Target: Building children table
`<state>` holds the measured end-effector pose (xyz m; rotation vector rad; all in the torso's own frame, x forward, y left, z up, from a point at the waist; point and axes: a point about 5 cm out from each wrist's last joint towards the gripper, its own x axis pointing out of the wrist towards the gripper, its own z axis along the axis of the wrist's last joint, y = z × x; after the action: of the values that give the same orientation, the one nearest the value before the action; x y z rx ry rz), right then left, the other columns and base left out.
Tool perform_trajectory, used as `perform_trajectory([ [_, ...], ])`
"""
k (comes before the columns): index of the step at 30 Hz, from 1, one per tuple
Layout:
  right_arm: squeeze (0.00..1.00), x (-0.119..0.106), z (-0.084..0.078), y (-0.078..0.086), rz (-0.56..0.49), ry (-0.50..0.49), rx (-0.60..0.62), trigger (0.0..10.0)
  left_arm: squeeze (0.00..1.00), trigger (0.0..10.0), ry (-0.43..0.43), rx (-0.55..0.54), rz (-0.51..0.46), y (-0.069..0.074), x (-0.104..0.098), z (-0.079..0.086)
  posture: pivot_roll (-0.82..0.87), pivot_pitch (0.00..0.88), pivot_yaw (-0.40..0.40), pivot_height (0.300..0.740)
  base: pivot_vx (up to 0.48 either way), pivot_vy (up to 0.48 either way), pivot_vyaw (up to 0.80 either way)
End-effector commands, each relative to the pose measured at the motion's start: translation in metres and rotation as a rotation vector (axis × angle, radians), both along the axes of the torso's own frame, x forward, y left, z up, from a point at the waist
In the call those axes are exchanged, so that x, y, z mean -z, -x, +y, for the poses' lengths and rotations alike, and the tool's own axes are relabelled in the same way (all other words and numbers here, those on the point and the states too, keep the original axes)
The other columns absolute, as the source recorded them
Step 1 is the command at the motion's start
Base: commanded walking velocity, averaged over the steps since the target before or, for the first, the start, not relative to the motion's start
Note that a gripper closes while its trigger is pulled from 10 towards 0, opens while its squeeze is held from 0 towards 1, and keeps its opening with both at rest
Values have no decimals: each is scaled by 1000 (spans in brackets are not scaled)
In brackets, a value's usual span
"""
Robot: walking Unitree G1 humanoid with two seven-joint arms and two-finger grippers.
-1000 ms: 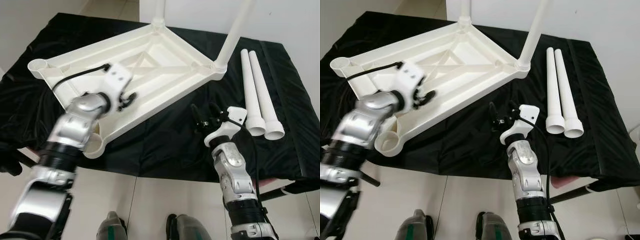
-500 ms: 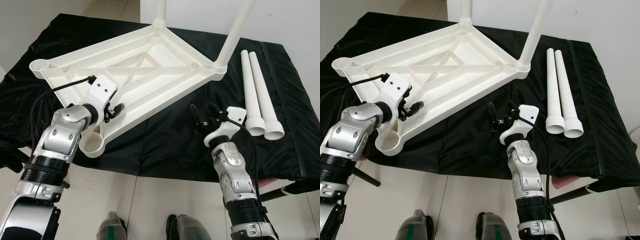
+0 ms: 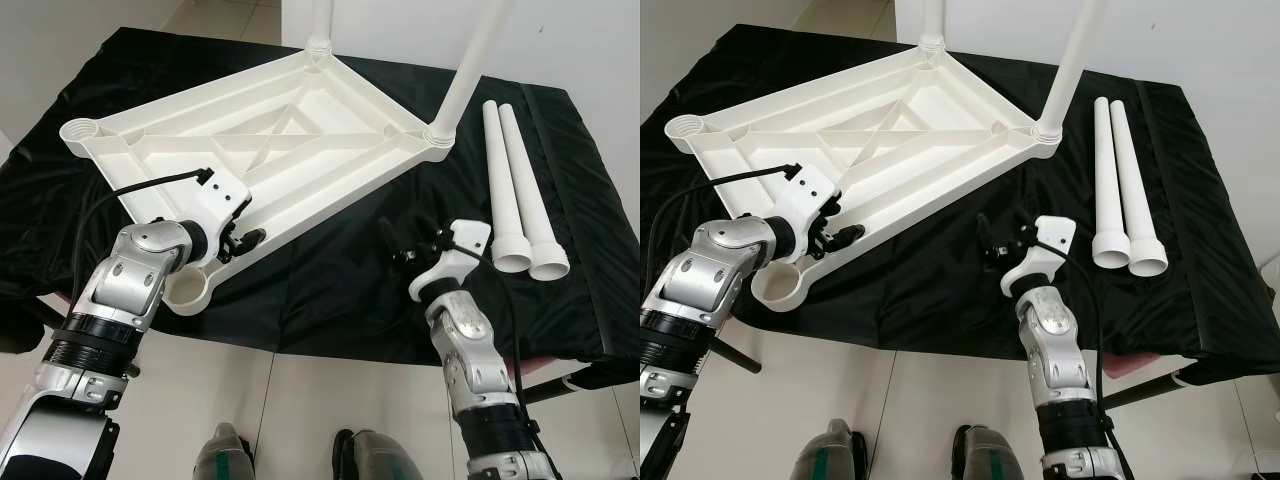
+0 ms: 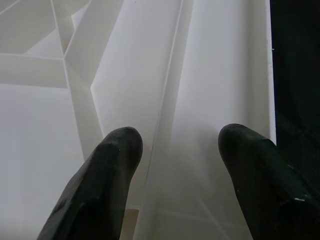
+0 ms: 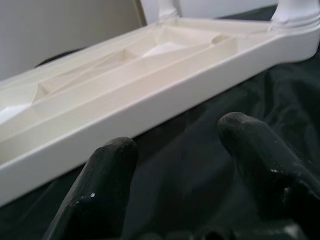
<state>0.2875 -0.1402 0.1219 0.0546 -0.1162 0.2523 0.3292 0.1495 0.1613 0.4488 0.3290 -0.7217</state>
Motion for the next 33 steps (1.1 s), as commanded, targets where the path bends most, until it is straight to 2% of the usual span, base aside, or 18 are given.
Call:
perform_trajectory([
  [1,0,2,1,3,10,15,-15,10000,0,10000,-29,12,39,0,9,-1,-35,49,-10,740,0,0,0],
  [5,0,3,0,4,12,19,-8,10000,0,10000,-51,-15,57,-5,13,1,-40,49,-5,740,0,0,0],
  [6,0,3,0,5,13,18,-6,10000,0,8353,-61,-18,50,-6,13,1,-42,51,-2,740,0,0,0],
  [8,0,3,0,5,13,17,-4,10000,0,8353,-68,-19,44,-7,13,1,-42,51,-2,740,0,0,0],
  [9,0,3,0,5,13,16,-5,10000,0,2745,-87,-49,47,-12,16,3,-42,52,0,740,0,0,0],
  [11,0,2,1,5,13,16,-5,10000,0,2745,-93,-59,50,-13,17,4,-42,52,0,740,0,0,0],
  [12,0,2,1,5,13,16,-6,10000,0,9020,-110,-79,45,-15,18,6,-43,52,1,740,0,0,0],
  [13,0,2,1,5,13,15,-6,10000,0,6510,-117,-87,44,-17,18,7,-44,53,3,740,0,0,0],
  [14,0,2,2,5,12,15,-6,10000,0,6510,-120,-91,44,-19,19,7,-45,53,3,740,0,0,0],
  [15,0,2,2,5,11,15,-4,10000,0,3255,-116,-99,43,-20,18,7,-45,54,4,740,0,0,0],
  [18,0,1,2,5,11,15,-3,10000,0,3255,-111,-102,42,-21,17,7,-45,54,4,740,0,0,0],
  [19,0,1,1,5,10,15,4,10000,0,0,-97,-86,36,-22,13,2,-47,59,7,740,0,0,0],
  [26,0,1,0,4,10,14,11,10000,0,0,-75,-61,32,-23,11,-12,-46,63,11,740,0,0,0],
  [28,0,0,0,4,8,13,21,10000,0,0,-31,-56,34,-25,9,-28,-49,66,15,740,0,0,0],
  [29,0,0,0,4,8,13,21,10000,0,0,-31,-56,34,-25,9,-28,-49,66,15,740,0,0,0],
  [32,0,-1,-1,2,4,9,32,10000,0,0,24,-61,41,-26,8,-47,-53,66,15,740,0,0,0],
  [33,0,-1,-1,2,4,9,32,10000,0,0,24,-61,41,-26,8,-47,-53,66,15,740,0,0,0],
])
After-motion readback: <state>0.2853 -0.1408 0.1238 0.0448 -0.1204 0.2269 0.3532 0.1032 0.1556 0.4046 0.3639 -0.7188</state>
